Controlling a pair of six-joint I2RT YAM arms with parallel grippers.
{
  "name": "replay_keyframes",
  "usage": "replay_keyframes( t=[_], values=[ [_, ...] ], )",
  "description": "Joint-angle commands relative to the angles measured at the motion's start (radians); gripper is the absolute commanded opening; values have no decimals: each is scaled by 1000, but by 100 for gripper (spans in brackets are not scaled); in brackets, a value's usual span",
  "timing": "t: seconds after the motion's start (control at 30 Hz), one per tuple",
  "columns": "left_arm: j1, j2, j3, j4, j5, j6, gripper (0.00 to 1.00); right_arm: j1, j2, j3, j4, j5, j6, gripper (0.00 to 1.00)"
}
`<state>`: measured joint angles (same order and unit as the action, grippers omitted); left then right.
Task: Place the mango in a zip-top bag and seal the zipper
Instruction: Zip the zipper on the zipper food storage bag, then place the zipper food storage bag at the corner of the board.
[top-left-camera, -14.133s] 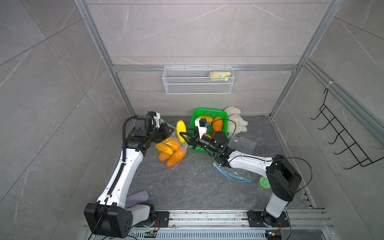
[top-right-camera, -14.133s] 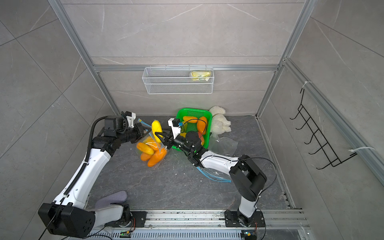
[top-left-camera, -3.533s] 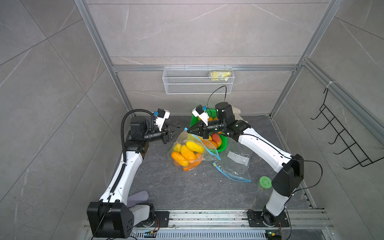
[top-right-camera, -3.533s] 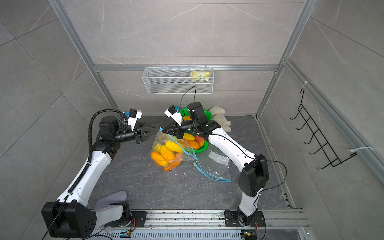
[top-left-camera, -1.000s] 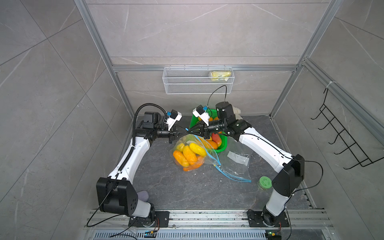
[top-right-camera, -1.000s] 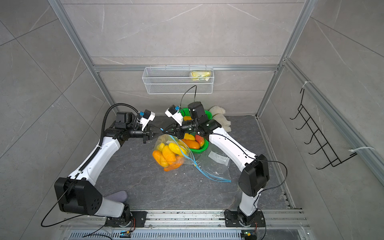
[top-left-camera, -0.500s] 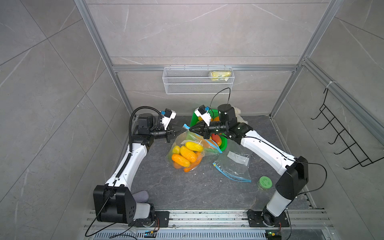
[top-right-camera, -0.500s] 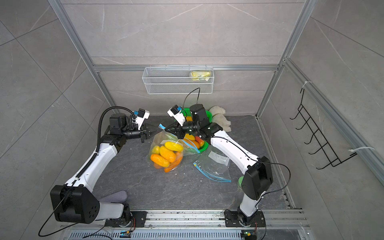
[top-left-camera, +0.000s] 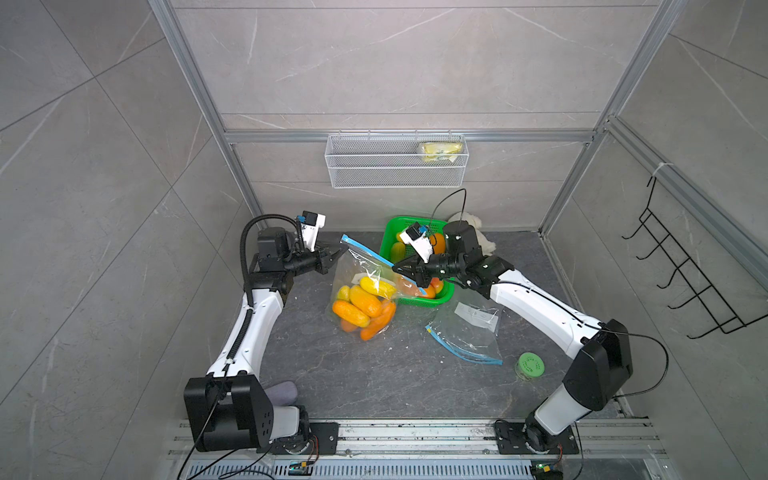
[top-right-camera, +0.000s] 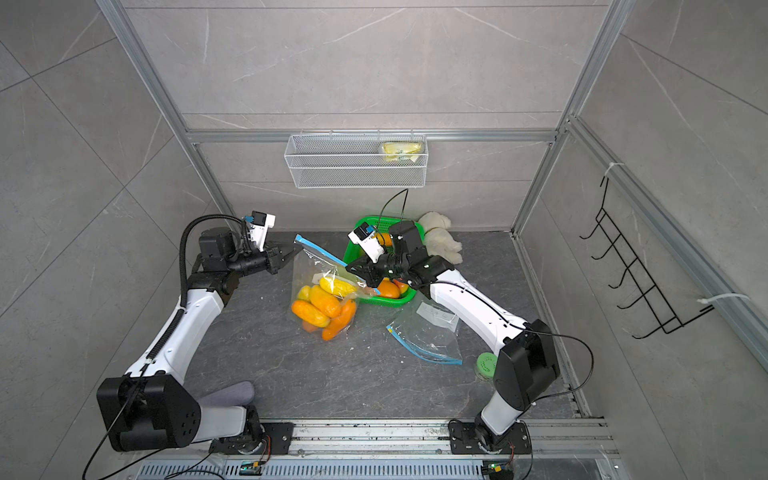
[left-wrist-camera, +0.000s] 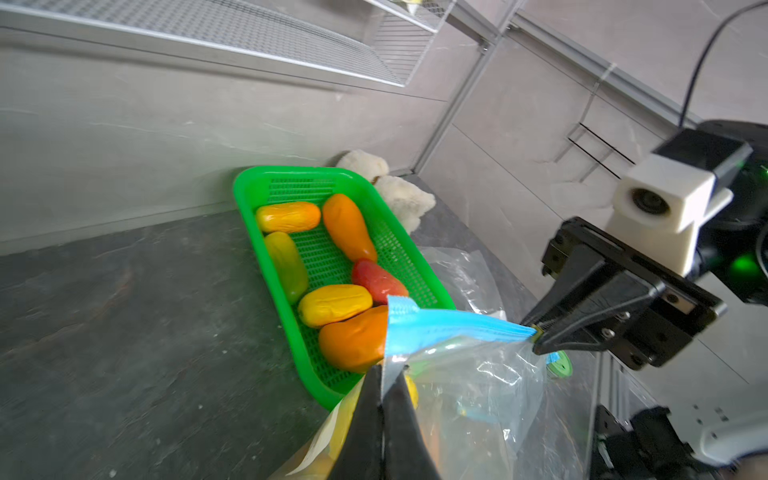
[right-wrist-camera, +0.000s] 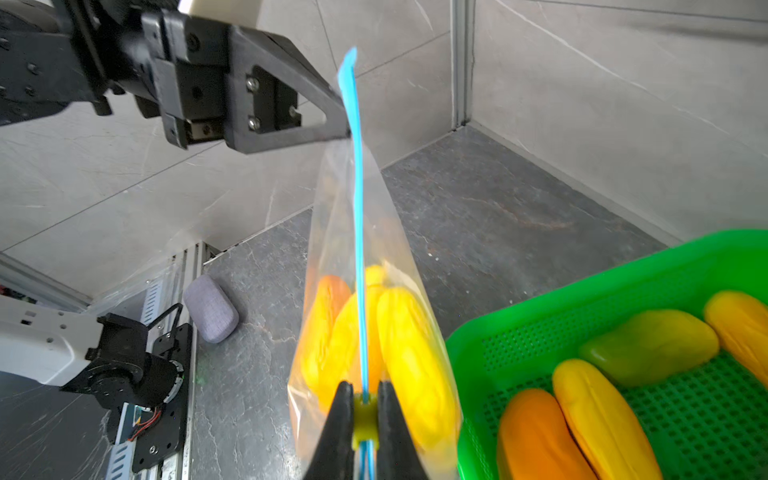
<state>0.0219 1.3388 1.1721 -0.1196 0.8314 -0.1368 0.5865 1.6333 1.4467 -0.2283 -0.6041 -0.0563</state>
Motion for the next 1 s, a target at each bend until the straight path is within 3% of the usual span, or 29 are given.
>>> replay_keyframes(
  t=[0.0, 0.13, 0.23, 0.33, 0.47, 0.53, 0.6, 0.67, 0.73, 0.8, 0.97],
  values=[
    [50, -69, 60, 19, -259, -75, 0, -17, -71, -57, -90, 80, -4, 0],
    [57, -104, 70, -41, -443, -92, 0, -17, -78, -101, -59, 138, 67, 0],
    [61, -115, 76, -64, -478, -85, 0, -17, -81, -120, -33, 165, 107, 0],
    [61, -120, 80, -58, -464, -101, 0, -17, -60, -100, 18, 75, 146, 0],
    [60, -126, 96, -73, -527, -122, 0, -11, -35, -58, 72, -9, 191, 0],
    [60, -121, 119, -83, -586, -128, 0, -12, -36, -44, 109, -43, 212, 14],
    [61, -97, 162, -116, -671, -134, 0, -12, -58, -49, 134, -42, 225, 36],
    [60, -55, 222, -157, -810, -144, 0, -11, -92, -73, 142, -23, 212, 44],
    [63, 13, 289, -181, -944, -156, 0, -11, -133, -112, 106, 7, 174, 63],
    [67, 95, 369, -212, -995, -158, 0, -11, -177, -159, 55, 69, 152, 67],
    [70, 315, 546, -257, -960, -198, 0, -11, -306, -301, -81, 306, 150, 83]
  ],
)
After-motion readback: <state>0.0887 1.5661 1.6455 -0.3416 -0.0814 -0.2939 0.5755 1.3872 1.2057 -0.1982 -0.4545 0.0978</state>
